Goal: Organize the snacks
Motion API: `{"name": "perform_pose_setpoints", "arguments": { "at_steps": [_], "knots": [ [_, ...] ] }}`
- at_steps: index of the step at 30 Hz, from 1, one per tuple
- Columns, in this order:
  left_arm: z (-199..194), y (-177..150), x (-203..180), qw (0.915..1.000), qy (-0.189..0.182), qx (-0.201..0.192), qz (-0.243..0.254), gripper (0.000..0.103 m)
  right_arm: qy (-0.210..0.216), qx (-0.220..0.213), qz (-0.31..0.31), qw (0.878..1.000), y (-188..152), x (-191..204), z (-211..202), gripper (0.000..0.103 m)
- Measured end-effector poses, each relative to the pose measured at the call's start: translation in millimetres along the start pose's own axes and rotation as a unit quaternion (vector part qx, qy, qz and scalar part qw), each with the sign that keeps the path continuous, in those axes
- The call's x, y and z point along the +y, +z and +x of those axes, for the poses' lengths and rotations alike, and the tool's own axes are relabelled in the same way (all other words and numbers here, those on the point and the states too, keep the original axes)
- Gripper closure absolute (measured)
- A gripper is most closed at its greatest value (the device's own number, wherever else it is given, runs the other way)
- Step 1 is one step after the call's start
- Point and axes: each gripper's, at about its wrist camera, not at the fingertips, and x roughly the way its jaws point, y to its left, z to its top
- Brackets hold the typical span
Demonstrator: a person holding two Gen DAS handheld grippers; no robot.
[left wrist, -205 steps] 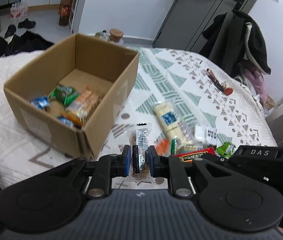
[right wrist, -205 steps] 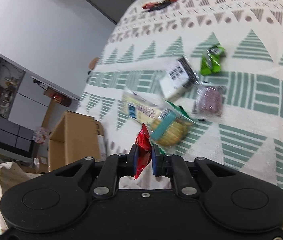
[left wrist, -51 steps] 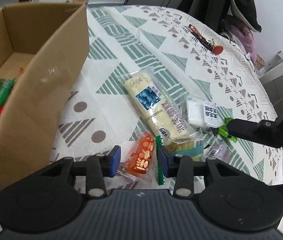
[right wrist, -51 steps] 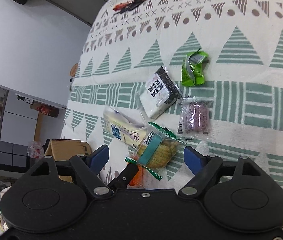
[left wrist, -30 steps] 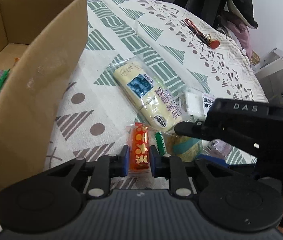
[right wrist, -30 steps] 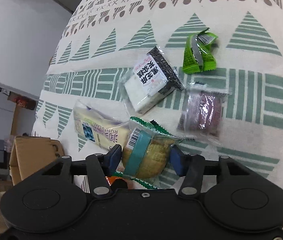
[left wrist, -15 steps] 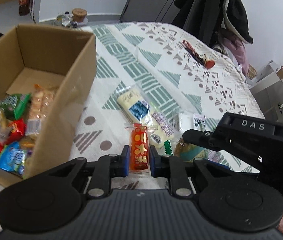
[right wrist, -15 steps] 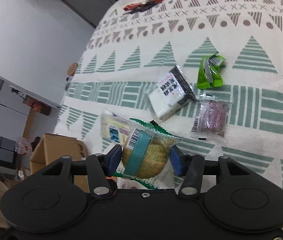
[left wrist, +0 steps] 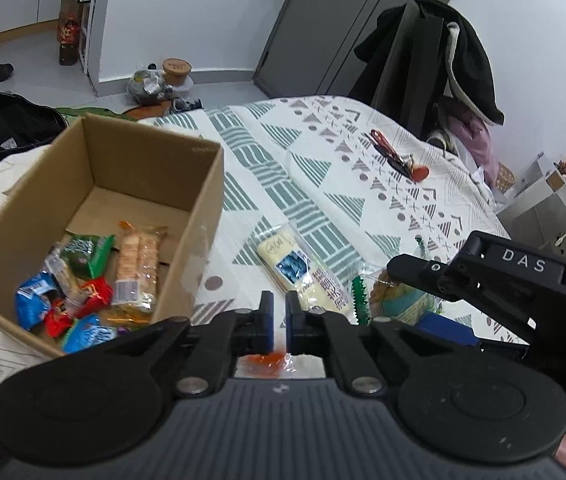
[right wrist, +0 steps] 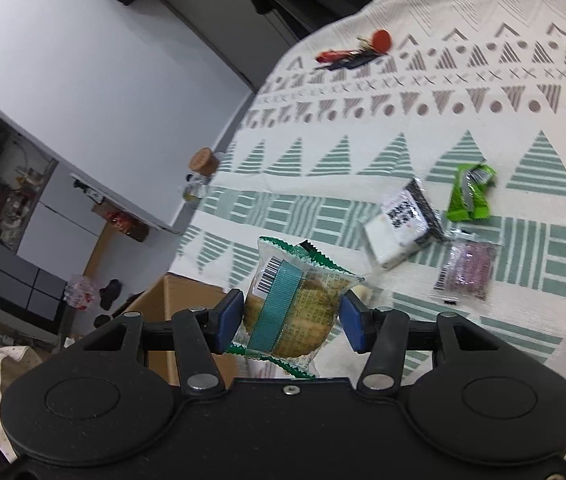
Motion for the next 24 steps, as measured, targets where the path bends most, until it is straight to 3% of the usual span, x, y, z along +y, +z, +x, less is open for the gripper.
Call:
{"name": "perform_pose_setpoints", "arguments": {
  "at_steps": [8,18,24],
  "knots": [
    [-20.4,3.4,6.3,0.9998,0.007,-0.016,-0.003,0.100,0.026,-0.007,-0.010,1.000,-4.9,11.6,-11.4,0.052],
    [-4.6,-13.6,4.2,0.9992,0.012,0.038,-0.011,0.095,0.003,0.001,0.019,1.000,-11.5,-11.7,-27.0,0.052],
    [10.3,-31.0,7.2,0.9974,0.027,0.065,-0.018,0.070,-0.009,0.005,0.024,1.000,-13.0,-22.7,-29.8,0.052]
  ]
}}
